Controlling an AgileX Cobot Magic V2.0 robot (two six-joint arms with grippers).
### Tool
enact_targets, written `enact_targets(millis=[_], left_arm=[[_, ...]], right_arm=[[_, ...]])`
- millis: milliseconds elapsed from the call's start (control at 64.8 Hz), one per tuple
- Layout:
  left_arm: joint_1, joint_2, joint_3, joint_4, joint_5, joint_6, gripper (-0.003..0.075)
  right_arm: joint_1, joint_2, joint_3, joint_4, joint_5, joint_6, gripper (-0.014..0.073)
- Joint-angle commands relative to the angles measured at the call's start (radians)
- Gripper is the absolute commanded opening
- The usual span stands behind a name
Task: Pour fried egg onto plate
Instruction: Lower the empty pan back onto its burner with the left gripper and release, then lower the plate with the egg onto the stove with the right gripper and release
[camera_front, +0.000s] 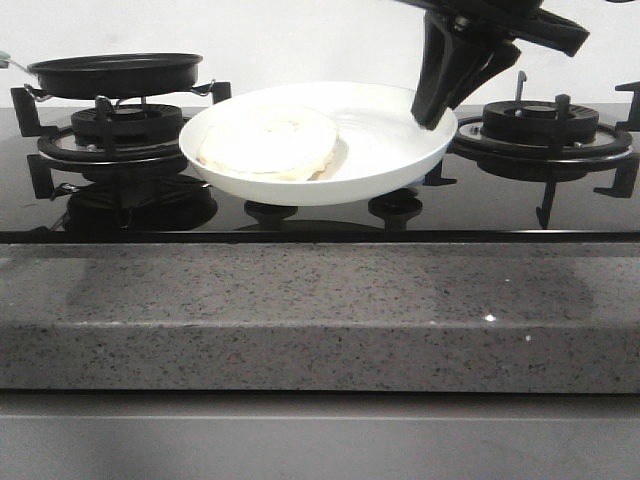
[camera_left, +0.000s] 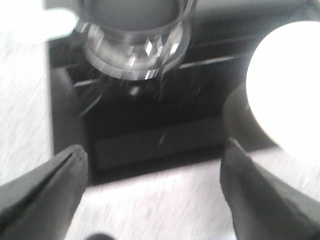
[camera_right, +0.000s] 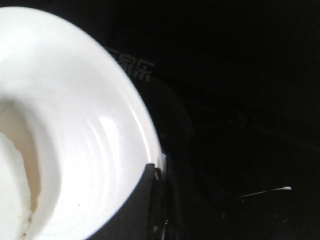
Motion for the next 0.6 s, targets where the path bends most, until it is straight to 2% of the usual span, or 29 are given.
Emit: enact_targets(millis=[0,247,587], left_arm=[[-0.005,-0.049,0.017,0.004,-0.074,-0.012,0.0546],[-0.005,-0.119,0.092,0.006,-0.069,-0.012,0.0546],[-0.005,-0.128,0.096,0.0,-0.041,-0.012,0.0546]], right_arm=[[0.0,-0.047,-0.024,0.018,-0.035,0.0,-0.0067],[0.0,-0.047,-0.024,0.018,-0.035,0.0,-0.0067],[0.0,-0.047,-0.024,0.02,-0.042,0.0,-0.0067]])
